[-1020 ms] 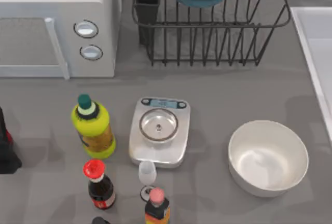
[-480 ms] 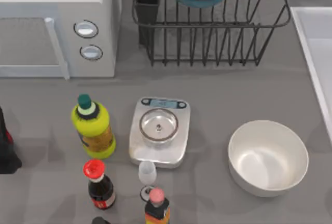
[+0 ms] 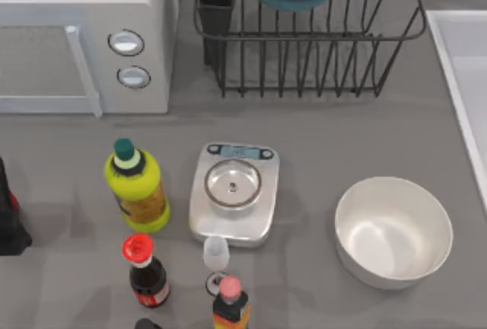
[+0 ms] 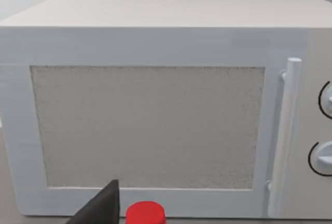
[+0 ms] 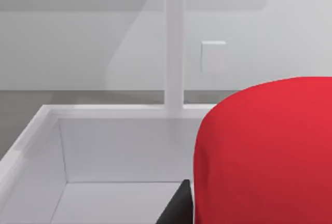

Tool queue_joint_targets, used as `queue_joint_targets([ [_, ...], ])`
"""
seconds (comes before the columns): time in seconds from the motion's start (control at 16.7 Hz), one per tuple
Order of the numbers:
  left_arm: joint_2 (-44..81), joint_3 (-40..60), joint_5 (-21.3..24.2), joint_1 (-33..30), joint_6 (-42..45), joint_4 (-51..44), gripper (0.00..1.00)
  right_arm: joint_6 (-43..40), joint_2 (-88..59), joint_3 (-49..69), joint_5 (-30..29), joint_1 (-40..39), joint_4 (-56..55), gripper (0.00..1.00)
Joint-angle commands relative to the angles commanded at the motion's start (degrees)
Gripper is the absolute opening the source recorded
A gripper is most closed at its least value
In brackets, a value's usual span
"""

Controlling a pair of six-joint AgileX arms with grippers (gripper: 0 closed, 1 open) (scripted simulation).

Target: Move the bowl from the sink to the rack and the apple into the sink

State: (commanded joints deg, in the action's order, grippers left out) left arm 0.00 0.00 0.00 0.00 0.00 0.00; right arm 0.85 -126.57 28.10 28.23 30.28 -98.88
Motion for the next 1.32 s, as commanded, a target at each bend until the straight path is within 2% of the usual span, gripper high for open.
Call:
queue_joint_targets([
  [0.3,0.0,0.0,0.0,0.0,0.0,0.0,1.0,-0.02,-0.42,-0.07,-0.01,-0.03,-0.48,0.0],
  [1.08,0.0,0.0,0.0,0.0,0.0,0.0,1.0,-0.02,-0.42,-0.07,-0.01,-0.03,-0.48,0.98],
  [1.32,0.0,0.0,0.0,0.0,0.0,0.0,1.0,-0.02,-0.42,-0.07,-0.01,-0.03,-0.48,1.0],
])
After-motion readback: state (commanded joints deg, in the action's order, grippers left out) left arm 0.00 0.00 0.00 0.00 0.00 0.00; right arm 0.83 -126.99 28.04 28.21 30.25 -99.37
